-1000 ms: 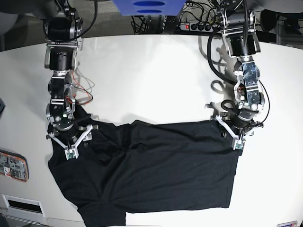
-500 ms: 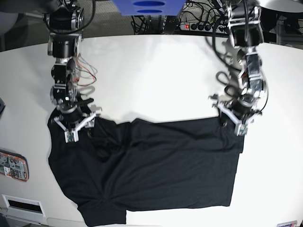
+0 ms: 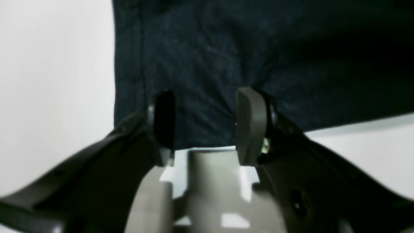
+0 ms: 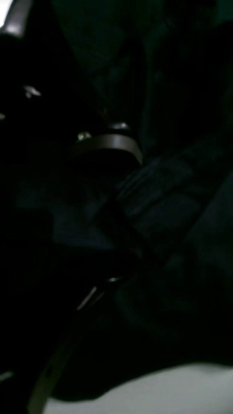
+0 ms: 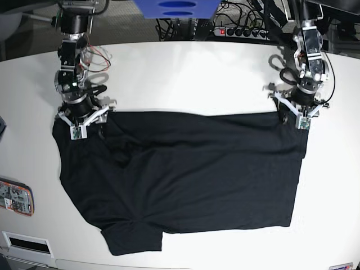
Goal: Fold the T-shirt properly
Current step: 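Open both grippers and release the shoulder edge, then move both grippers along the shirt sides to the hem corners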
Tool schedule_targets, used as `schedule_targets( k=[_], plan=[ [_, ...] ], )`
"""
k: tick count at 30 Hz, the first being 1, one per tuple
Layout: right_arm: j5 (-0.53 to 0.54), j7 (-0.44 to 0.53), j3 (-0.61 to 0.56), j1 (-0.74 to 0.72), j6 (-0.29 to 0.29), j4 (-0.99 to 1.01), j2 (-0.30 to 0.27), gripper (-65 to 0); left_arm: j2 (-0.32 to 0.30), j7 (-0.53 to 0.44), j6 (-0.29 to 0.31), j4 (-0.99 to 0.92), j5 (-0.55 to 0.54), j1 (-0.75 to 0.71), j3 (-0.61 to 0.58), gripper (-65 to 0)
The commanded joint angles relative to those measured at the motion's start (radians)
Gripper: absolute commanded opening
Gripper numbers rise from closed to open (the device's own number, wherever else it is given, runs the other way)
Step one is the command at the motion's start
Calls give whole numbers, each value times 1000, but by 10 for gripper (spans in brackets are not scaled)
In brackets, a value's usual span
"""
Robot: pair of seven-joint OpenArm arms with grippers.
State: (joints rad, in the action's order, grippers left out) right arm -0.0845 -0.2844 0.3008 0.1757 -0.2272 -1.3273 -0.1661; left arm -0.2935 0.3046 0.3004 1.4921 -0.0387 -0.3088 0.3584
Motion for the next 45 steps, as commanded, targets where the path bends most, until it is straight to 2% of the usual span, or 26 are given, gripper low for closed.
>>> schedule_targets(
  k=[1,5,12,17,20,25,33,38,45],
  plan=[
    [-74,-157,-1,57,-5,-7,-6,-268,-3,124,3,18,72,-45,0,-356],
    [-74,-157,24,149,-5,-90,-6,-268,-2,124,3,87,72,-138,0,-356],
    [-74,-157,25,267,-5,-168,-6,-268,1,124,3,95,72,-243,0,-356],
    [-74,-157,64,299,-5,-232,-6,-268,43,124,3,97,72,-250,40,-356],
    [-74,-169,65,298,-5,-269,-6,-268,55,124,3,97,75,-250,66,-357],
    [-74,-313,64,295,-5,-370,-6,-268,50,124,3,109,81,-243,69,-357],
    [-79,-329,62,258,-5,-430,-5,-268,50,124,3,183,84,-181,67,-357],
    [-79,-375,62,184,-7,-453,-6,-268,18,124,6,198,84,-148,63,-357],
    [-80,-441,62,127,-7,-561,-11,-268,4,124,7,265,84,-137,67,-357]
  ],
)
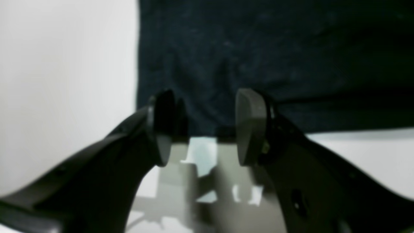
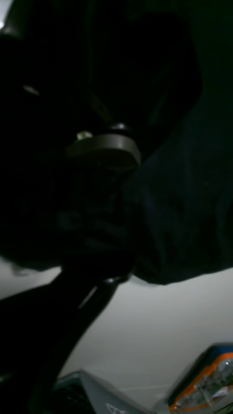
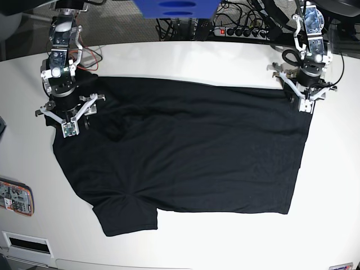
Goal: Fold the T-shirt properly
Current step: 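Move both grippers along the shirt sides to the hem corners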
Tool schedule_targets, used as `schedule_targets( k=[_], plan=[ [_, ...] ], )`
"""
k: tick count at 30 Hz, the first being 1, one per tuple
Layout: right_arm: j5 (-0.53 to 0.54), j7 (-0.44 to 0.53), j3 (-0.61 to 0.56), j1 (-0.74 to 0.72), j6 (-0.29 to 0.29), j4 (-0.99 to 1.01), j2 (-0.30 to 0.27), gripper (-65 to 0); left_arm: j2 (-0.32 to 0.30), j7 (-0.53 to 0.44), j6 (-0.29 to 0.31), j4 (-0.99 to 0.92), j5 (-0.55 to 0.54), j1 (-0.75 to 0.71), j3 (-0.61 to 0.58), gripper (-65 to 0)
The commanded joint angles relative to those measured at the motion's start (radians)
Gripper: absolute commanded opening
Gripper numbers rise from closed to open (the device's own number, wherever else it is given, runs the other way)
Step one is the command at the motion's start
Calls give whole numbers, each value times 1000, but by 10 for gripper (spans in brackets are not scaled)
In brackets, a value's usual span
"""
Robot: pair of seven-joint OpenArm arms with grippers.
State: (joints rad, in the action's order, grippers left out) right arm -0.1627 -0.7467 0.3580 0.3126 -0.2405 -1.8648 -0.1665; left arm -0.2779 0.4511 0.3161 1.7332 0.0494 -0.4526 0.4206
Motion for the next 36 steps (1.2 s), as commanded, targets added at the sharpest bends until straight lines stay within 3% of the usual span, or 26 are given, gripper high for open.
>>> schedule_targets(
  k=[1,6,14,17,21,27,31,36],
  plan=[
    [-2,16,5,-23,7,-28,-14,-268,-11,-22,-8,43,-4,7,5,-357],
    [-2,-35,-6,-111,5,-32,-14,-268,-10,-22,-8,124,-3,67,7,-357],
    [-2,-141,-170,-272,5,-32,-29,-268,-11,-19,-8,92,0,305,1,-356],
    [-2,-184,-230,-323,5,-31,-29,-268,-27,81,-7,52,0,430,-1,-355],
    [-1,-207,-288,-384,5,-28,-28,-268,-65,197,-7,-54,-3,593,-22,-354],
    [-1,-208,-319,-465,5,-26,-26,-268,-165,197,-7,-388,-3,829,-191,-356],
    [-1,-211,-319,-490,5,-26,-25,-268,-168,108,-7,-620,-3,972,-266,-356],
    [-1,-247,-319,-490,5,-25,-26,-268,-166,-157,-8,-998,-3,1129,-328,-356]
  ],
)
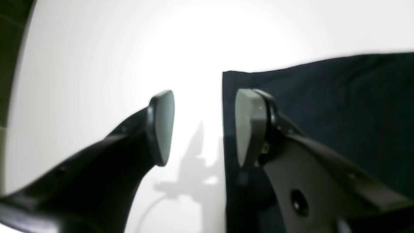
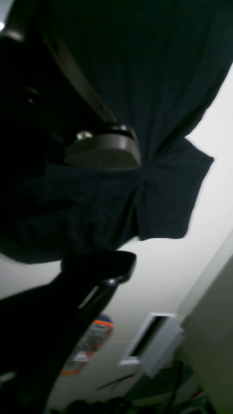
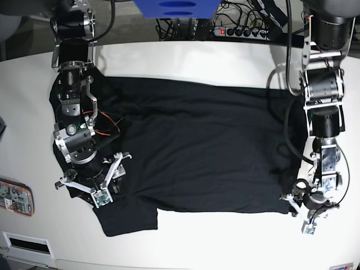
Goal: Fold the T-shirt properly
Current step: 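Move both grippers along the shirt sides to the hem corners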
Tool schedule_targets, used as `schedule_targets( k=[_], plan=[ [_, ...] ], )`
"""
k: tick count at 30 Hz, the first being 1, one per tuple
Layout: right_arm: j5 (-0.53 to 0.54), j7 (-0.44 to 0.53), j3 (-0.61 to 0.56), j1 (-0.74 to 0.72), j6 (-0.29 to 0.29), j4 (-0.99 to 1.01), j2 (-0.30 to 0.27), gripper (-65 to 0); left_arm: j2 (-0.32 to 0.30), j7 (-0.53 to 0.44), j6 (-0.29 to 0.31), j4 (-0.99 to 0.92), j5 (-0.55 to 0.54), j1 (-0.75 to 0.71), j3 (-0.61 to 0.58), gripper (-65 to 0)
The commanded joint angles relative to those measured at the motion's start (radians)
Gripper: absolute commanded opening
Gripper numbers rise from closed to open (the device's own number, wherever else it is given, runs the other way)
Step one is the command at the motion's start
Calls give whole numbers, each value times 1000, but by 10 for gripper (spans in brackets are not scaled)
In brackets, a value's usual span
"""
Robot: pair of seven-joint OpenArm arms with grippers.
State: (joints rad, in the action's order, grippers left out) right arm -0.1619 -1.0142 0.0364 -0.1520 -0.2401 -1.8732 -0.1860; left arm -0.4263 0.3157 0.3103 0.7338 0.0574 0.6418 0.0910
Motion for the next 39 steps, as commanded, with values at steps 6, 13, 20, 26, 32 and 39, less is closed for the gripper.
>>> schedule_targets(
  k=[6,13,20,26,32,39],
  plan=[
    [-1,22,3,-18,5,-16,-19,-268,-15,-444,-6,-448,-11,166,-6,-356],
    [-1,22,3,-8,5,-16,-37,-267,-18,-501,-6,-564,-11,183,-7,-354],
    [-1,28,1,38,5,-16,-36,-267,-18,-474,-7,-563,-23,118,-1,-353],
    [-1,30,1,38,5,-16,-36,-267,-12,-476,-7,-564,-26,42,0,-356],
    [-1,30,1,39,5,-16,-36,-267,-9,-473,-7,-563,-93,-10,-3,-357],
    [-1,30,1,38,5,-16,-37,-267,39,-471,-7,-563,-93,-24,-4,-439]
  ],
)
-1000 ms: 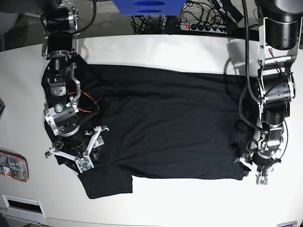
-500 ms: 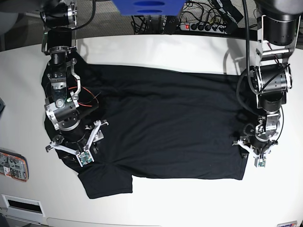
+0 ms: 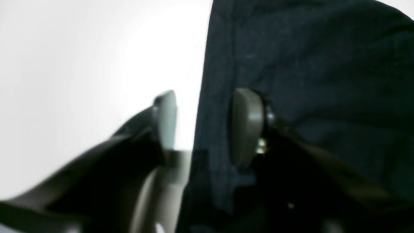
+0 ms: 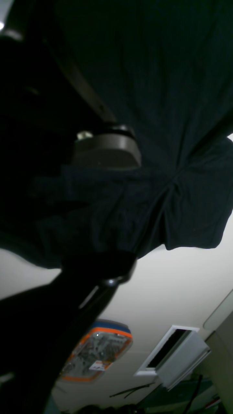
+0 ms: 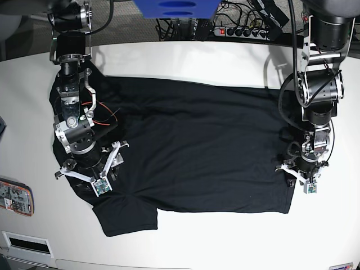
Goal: Fold the T-shirt properly
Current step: 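Move both grippers along the shirt sides to the hem corners, then grasp the hem corners with both grippers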
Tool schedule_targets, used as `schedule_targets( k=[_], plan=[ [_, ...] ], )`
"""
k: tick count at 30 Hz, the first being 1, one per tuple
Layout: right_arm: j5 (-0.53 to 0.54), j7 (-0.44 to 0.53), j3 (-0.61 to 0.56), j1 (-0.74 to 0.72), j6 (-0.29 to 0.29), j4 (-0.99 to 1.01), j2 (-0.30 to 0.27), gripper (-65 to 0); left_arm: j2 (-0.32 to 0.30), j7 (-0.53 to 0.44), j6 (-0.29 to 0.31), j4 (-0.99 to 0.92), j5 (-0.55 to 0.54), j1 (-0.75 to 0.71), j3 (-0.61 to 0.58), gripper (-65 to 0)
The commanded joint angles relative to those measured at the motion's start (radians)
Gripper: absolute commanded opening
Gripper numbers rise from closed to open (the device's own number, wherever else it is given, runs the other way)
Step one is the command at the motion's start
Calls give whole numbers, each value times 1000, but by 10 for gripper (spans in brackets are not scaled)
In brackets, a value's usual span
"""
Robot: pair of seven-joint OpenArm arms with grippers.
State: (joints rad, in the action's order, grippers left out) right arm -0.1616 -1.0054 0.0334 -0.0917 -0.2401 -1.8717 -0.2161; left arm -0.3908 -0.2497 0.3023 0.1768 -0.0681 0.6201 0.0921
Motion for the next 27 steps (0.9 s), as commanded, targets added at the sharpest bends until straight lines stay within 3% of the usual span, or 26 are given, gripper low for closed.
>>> schedule_targets(
  k=[1,7,15,23,27],
  plan=[
    [-2,21,4,-23,5,-18,-7,-267,3,94,1,-6,32,1,-5,-467],
    [-2,21,4,-26,5,-18,-7,-267,3,94,1,-4,27,5,-4,-650],
    [-2,30,4,-35,5,231,-7,-267,-3,88,1,-4,27,21,-4,-650],
    [-2,162,6,-311,5,605,-4,-268,-3,88,1,-3,31,19,-4,-650],
    [-2,217,6,-420,5,772,-4,-268,-3,89,1,88,31,-19,-4,-650]
  ],
)
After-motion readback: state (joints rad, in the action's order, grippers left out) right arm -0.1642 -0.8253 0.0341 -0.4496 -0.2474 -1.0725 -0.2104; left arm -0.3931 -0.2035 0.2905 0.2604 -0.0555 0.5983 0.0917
